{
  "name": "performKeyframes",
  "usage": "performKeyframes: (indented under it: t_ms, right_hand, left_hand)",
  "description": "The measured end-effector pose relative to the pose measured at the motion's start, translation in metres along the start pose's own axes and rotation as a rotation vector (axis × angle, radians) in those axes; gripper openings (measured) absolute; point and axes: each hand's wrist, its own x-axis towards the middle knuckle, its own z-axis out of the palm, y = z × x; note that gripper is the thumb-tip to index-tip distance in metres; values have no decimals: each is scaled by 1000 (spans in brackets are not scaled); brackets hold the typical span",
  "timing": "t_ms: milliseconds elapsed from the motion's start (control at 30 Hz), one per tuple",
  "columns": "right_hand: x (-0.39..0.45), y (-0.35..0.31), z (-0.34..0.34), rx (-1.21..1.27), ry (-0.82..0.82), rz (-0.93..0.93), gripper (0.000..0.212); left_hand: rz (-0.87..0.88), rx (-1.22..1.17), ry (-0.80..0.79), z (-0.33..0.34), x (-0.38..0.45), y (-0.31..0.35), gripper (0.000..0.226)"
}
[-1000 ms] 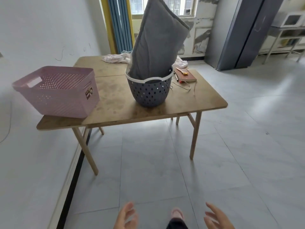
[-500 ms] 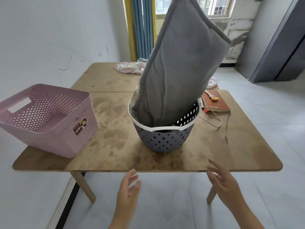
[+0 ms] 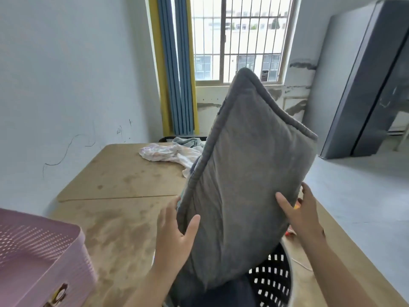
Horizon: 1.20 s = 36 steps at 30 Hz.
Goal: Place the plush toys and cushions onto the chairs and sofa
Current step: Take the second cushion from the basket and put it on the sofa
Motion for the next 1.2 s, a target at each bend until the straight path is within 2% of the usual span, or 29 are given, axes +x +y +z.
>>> performKeyframes:
  t_ms: [33,100,133,200,267,400,467,533,600,833,1000,1133,1200]
  right_hand:
    - [7,5,4,33,-4,71,61]
    - [17,18,12,115,-32,177,64]
    - [21,24,15,131,-30,188,63]
    - [29,27,20,119,-11,175,57]
    - [35,25,26,126,-8,173,52]
    - [35,24,32,166,4,192,55]
    - [38,20,30,191,-4,180,56]
    - [44,14,27,217,-12,167,57]
    - [49,1,23,273,-17,159,55]
    - [66,-64,3,525,-95,121,53]
    - [67,-105,4,708,-230,84,54]
    - [54,-122,20,567,-426,29,55]
    - [45,-116,21,313,-518,-49,50]
  left_hand:
    - [-16,13,-11,8,8,1,65]
    - [-53,87,-23,23,17,5,89]
    - [-85,146,-34,29,19,6,100]
    - [-161,243,-41,37,28,9,109]
    - [-180,293,-9,41,37,11,99]
    - [-184,345,66,46,44,12,56]
    - [-94,429,150,47,44,18,40]
    - [-31,434,145,46,44,27,50]
    - [-38,360,230,44,48,42,60]
    - [166,413,456,15,59,113,60]
    - [378,448,572,-29,53,181,68]
    - [554,697,677,-65,31,211,39]
    - [589,837,632,-73,16,203,30]
